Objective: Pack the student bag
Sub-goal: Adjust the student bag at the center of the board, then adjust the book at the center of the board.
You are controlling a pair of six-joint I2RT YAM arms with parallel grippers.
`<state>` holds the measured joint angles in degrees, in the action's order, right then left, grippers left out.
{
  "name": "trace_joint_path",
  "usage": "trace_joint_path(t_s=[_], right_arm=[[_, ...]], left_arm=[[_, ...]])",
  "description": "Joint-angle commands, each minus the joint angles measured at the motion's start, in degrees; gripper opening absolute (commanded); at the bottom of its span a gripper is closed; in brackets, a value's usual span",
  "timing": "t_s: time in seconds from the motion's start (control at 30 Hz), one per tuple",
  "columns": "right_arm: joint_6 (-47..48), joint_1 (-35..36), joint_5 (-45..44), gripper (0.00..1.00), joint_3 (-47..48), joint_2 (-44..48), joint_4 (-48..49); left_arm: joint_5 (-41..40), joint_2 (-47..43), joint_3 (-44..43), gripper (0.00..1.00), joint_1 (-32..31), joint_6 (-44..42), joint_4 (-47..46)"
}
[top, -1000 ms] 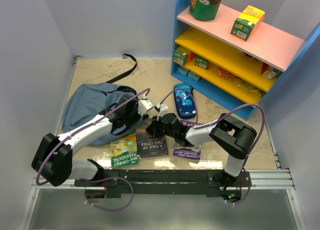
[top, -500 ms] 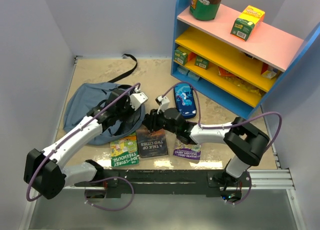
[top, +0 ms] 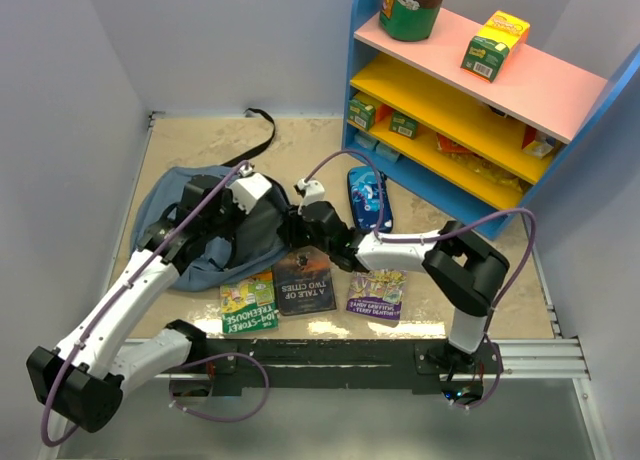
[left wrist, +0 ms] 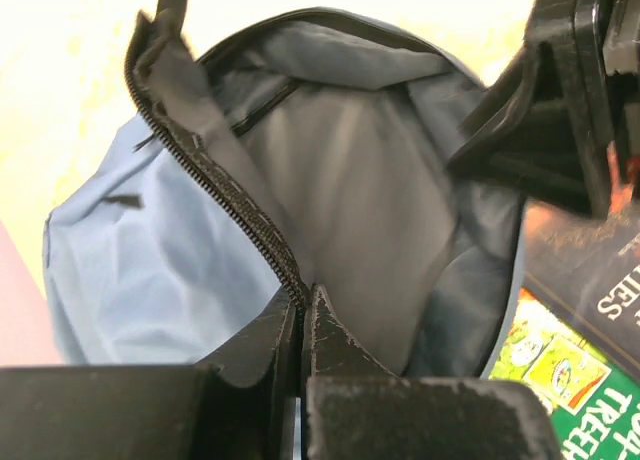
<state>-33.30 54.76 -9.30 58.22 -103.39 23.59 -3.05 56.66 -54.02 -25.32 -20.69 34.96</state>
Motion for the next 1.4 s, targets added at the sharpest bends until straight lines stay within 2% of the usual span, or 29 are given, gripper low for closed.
trace_joint_path(t_s=[0.0,0.03,0.07,0.1,0.17,0.2,0.3,0.4,0.6,0.83,1.03,1.37], right_arm=[[1.4,0.0,-7.0,0.4,-2.6,2.7,-5.0],[1.3,0.0,-7.9,0.42,-4.1,5.5,-4.7],[0.6,0.0,-8.4,0.46,-6.9,7.0,-5.0],[0.3,0.0,-9.0,0.56,-8.3,8.5,-5.4],[-0.1,0.1,-12.0,0.64,-11.2,12.7,-8.0],[0.3,1.3,-12.6,0.72,-12.1,14.3,-8.9],[3.4,7.3,-17.3,0.79,-13.5,18.7,-11.3],[4.9,13.6,-20.5,0.82,-10.2,17.0,-17.2],[4.1,24.6,-26.8,0.85,-0.1,4.3,-27.8],[1.7,26.3,-29.4,0.84,5.2,-2.9,-31.3],[0.0,26.2,-31.0,0.79,3.3,-2.5,-34.8],[-5.1,26.0,-31.7,0.76,-6.5,5.4,-36.7]], left_arm=[[-4.0,-2.3,-2.1,0.0,3.0,-1.9,-3.4],[-9.1,-2.1,-2.0,0.0,3.8,-1.7,-4.7],[-10.5,-1.7,-2.1,0.0,6.1,-1.6,-5.8],[-10.5,-1.1,-2.6,0.0,7.7,-1.6,-6.9],[-8.2,-0.6,-2.9,0.0,11.8,-1.0,-7.8],[-7.2,0.0,-3.3,0.0,12.6,-0.8,-7.6],[-3.2,1.2,-2.9,0.0,13.4,-0.4,-6.4],[-0.7,1.1,-1.7,0.0,13.4,-0.9,-7.1],[-5.0,0.6,-0.4,0.0,14.9,-1.7,-9.6],[-2.5,-1.7,-1.4,0.0,16.1,-1.5,-7.2],[-2.2,-3.2,-0.7,0.0,16.2,-1.9,-6.4],[-0.9,-2.3,0.4,0.0,16.1,-1.5,-7.5]])
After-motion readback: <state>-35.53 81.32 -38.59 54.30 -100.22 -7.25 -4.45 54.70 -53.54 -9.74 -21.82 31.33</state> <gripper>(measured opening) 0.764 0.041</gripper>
